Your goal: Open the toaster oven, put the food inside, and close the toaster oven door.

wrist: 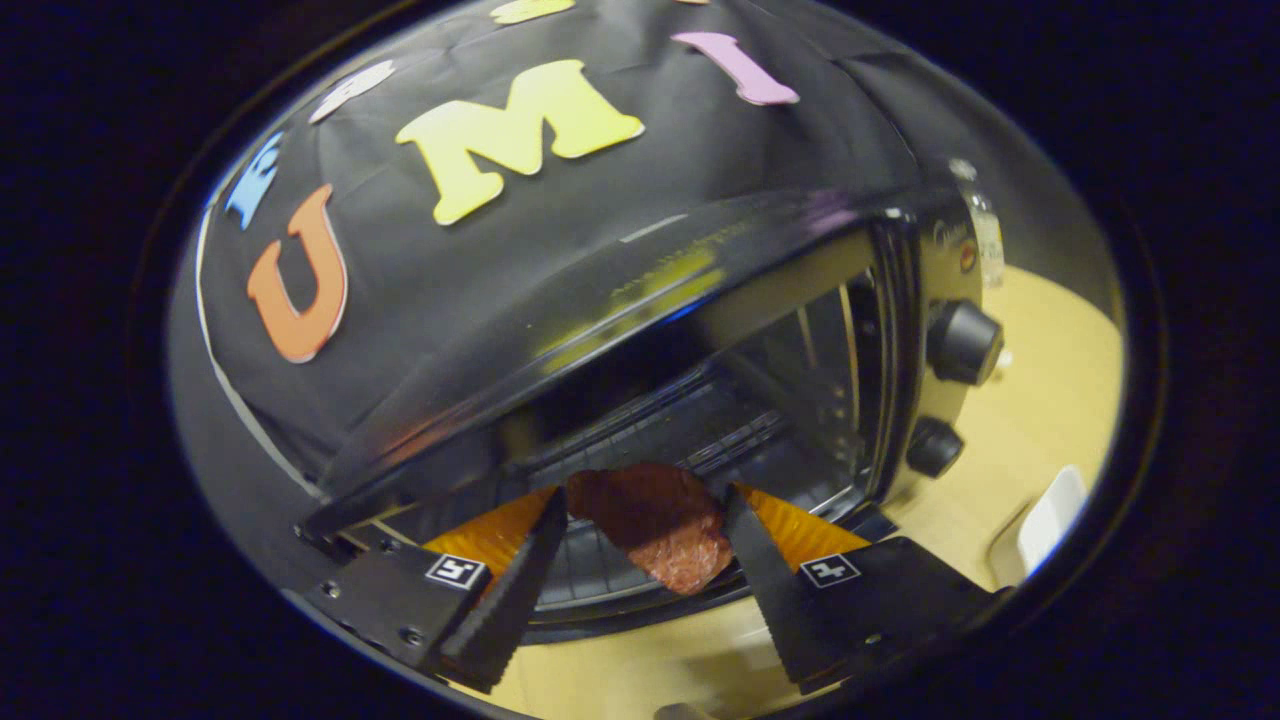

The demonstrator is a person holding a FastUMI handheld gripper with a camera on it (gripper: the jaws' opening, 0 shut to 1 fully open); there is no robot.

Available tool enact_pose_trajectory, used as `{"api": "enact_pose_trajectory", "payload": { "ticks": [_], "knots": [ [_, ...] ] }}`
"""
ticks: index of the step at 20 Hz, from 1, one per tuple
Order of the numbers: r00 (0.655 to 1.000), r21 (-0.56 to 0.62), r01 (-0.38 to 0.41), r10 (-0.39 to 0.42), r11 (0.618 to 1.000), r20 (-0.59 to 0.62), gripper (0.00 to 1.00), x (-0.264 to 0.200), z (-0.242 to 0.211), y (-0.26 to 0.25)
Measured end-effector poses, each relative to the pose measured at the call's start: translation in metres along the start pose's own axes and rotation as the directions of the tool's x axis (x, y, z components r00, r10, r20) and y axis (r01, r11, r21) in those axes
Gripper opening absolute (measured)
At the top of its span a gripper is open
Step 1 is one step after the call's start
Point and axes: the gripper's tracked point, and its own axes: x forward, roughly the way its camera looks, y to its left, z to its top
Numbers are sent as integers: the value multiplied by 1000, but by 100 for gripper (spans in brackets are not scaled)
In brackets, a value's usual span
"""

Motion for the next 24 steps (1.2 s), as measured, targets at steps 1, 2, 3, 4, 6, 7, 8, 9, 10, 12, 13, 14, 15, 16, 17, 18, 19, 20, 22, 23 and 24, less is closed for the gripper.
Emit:
{"api": "enact_pose_trajectory", "payload": {
  "ticks": [1,2,3,4,6,7,8,9,10,12,13,14,15,16,17,18,19,20,22,23,24],
  "knots": [
    [1000,-39,-12,12,999,11,99,-6,4,1],
    [1000,-76,-21,22,997,12,98,-11,4,1],
    [1000,-100,-23,24,995,11,98,-17,6,0],
    [999,-130,-30,32,991,7,98,-22,6,-2],
    [999,-185,-40,40,982,-8,98,-41,10,-3],
    [999,-203,-45,46,978,-1,98,-49,12,-5],
    [999,-214,-50,50,975,-4,98,-58,18,-7],
    [998,-229,-57,56,972,-9,98,-68,18,-7],
    [998,-247,-64,62,967,-15,98,-80,20,-9],
    [997,-280,-82,76,957,-29,98,-102,21,-11],
    [996,-300,-88,82,950,-33,98,-115,21,-12],
    [995,-322,-103,93,941,-46,98,-131,19,-12],
    [994,-347,-105,91,932,-57,98,-145,14,-15],
    [994,-369,-108,89,923,-69,98,-158,9,-18],
    [992,-385,-115,89,916,-84,98,-170,2,-19],
    [991,-404,-119,87,907,-98,98,-184,-2,-22],
    [991,-412,-118,79,904,-110,98,-193,-8,-26],
    [987,-410,-129,77,903,-139,98,-204,-18,-31],
    [981,-413,-139,69,900,-180,98,-223,-34,-44],
    [980,-420,-134,59,897,-188,98,-228,-38,-50],
    [980,-426,-121,40,897,-195,98,-235,-45,-60]
  ]
}}
